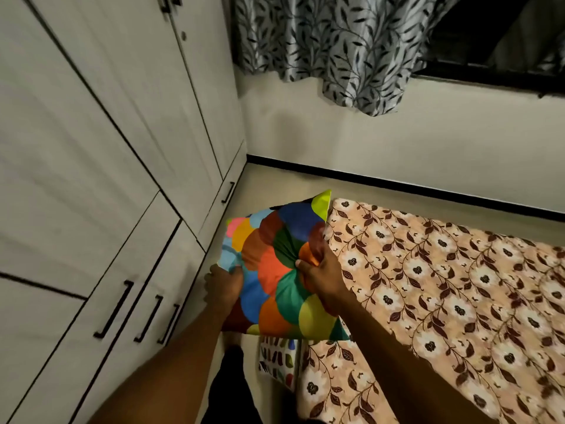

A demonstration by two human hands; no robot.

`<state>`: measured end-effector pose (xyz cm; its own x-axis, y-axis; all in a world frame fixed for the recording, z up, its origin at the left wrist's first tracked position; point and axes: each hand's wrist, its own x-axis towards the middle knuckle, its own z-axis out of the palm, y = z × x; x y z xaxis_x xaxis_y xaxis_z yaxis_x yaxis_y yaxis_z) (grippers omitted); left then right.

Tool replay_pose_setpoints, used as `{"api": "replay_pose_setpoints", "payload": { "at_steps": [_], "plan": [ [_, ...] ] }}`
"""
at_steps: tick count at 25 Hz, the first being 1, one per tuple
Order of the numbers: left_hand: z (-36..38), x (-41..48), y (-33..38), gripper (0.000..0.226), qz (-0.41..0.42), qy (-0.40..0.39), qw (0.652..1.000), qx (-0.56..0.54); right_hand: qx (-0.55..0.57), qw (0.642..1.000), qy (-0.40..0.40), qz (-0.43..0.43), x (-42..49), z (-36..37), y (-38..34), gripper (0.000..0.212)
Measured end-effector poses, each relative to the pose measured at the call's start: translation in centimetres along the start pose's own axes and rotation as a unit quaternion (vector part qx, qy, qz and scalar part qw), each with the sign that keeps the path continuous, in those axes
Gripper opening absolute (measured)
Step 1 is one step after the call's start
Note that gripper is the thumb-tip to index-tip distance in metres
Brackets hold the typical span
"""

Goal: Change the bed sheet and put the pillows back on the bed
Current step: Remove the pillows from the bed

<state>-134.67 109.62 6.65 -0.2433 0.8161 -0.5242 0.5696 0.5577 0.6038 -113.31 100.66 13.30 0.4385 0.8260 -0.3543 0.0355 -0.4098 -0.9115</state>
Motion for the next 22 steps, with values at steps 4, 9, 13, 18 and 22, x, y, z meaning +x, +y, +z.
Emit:
{"api": "replay_pose_setpoints", "payload": {
  "at_steps": [4,9,13,18,22],
  "plan": [
    [3.9,5.8,3.2,0.066,0.091,-0.132,0.985,0.061,-0.037,0.998,0.06,0.0,5.2,2.9,0.2,0.055],
    [6.5,12.9,8.5,0.063,0.2,-0.208,0.932,0.219,-0.07,0.988,0.117,0.071,13.8,7.0,1.5,0.07],
    [9.4,20.2,10.2,0.061,0.244,-0.222,0.895,0.301,-0.08,0.98,0.13,0.125,21.0,9.5,3.9,0.072],
    [17.8,29.9,7.9,0.064,0.295,-0.251,0.837,0.386,-0.151,0.967,0.124,0.163,31.6,11.4,10.7,0.062],
    [25.0,35.7,4.3,0.063,0.323,-0.262,0.802,0.428,-0.174,0.956,0.114,0.206,38.8,11.6,19.8,0.057]
  ]
}}
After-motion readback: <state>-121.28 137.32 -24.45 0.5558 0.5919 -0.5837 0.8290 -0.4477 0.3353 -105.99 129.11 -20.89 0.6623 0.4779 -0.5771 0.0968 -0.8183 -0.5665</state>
